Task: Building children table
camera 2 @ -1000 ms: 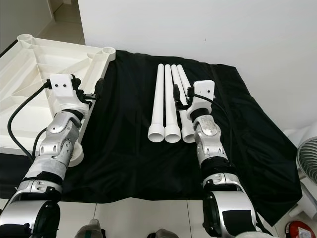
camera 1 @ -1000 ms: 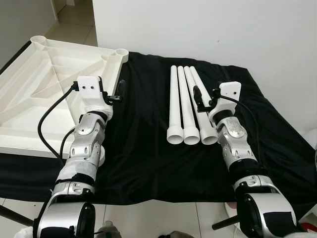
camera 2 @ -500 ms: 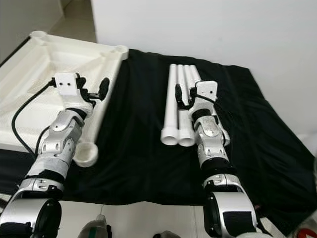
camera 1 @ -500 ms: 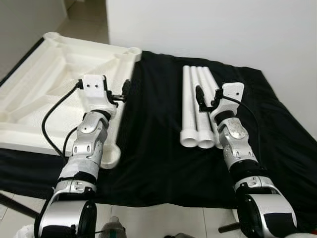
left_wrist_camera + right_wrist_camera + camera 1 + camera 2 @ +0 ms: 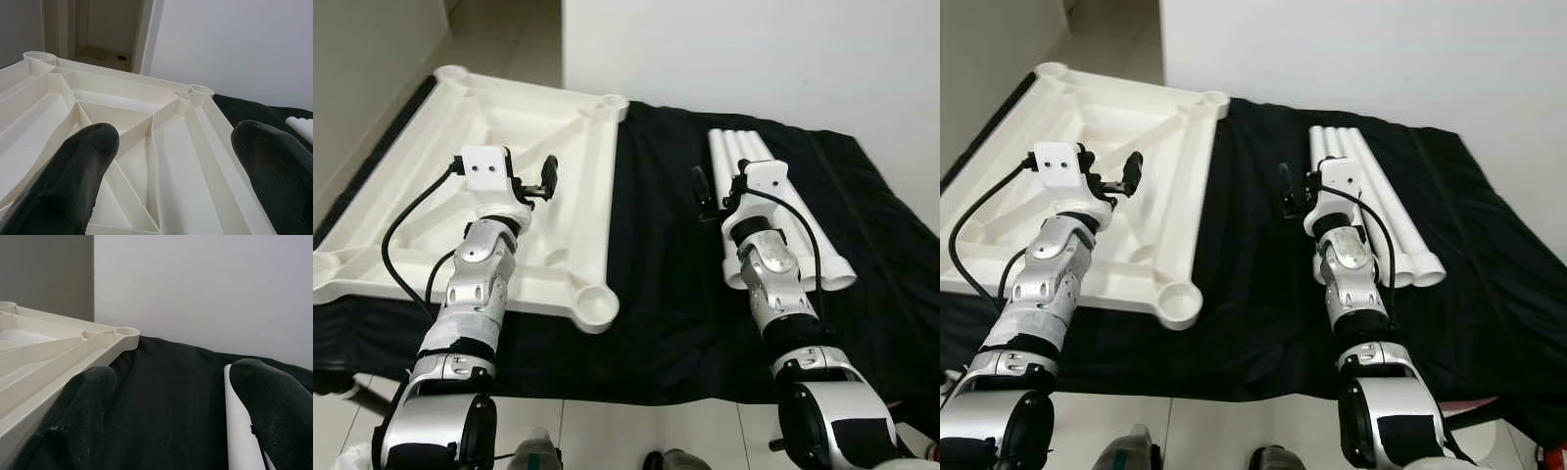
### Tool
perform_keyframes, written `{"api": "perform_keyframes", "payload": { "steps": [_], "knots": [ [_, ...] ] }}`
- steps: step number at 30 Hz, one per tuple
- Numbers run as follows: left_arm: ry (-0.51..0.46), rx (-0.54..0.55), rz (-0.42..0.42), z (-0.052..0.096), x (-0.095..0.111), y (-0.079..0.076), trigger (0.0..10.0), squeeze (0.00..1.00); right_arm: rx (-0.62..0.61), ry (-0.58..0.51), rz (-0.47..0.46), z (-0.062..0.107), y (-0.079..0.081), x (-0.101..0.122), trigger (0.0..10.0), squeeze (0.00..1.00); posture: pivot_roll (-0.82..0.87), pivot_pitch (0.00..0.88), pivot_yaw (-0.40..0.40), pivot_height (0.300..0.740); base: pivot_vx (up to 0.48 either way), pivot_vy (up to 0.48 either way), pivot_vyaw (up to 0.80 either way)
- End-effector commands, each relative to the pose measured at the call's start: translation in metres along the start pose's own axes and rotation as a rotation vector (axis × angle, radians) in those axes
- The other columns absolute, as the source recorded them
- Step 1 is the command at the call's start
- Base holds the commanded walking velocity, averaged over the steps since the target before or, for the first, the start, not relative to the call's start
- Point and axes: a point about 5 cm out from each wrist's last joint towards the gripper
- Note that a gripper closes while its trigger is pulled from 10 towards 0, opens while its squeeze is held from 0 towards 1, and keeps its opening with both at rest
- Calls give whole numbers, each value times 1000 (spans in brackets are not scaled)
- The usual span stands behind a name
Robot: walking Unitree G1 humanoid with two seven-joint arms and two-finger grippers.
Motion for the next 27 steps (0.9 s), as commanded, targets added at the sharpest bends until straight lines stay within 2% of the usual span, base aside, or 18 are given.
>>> {"api": "perform_keyframes", "payload": {
  "steps": [1, 7, 22, 27],
  "knots": [
    [9, -33, -7, -1, -4, -10, 10000, 0, -28, 9, 5, 2, -10, -3, 10000, 0, 142, 0, -86, 740, 0, 0, 0],
    [11, -49, -56, -1, -5, -14, 10000, 0, -43, 21, -6, 2, -11, -4, 10000, 0, 143, 0, -90, 740, 0, 0, 0],
    [39, -121, -72, 1, -10, -23, 10000, 0, -66, 59, 14, 2, -14, -9, 10000, 0, 144, 0, -87, 740, 0, 0, 0],
    [86, -184, -87, 2, -14, -31, 10000, 0, -62, 95, -26, 5, -11, -14, 10000, 0, 142, 0, -84, 740, 0, 0, 0]
  ]
}}
Point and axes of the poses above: a point about 5 cm out from each wrist's last joint towards the gripper, its own z axis pointing back from the gripper into the wrist, its own x axis along the axis of the wrist's last joint, y = z × x, and after that the axes turned 13 degrees about z, right-handed
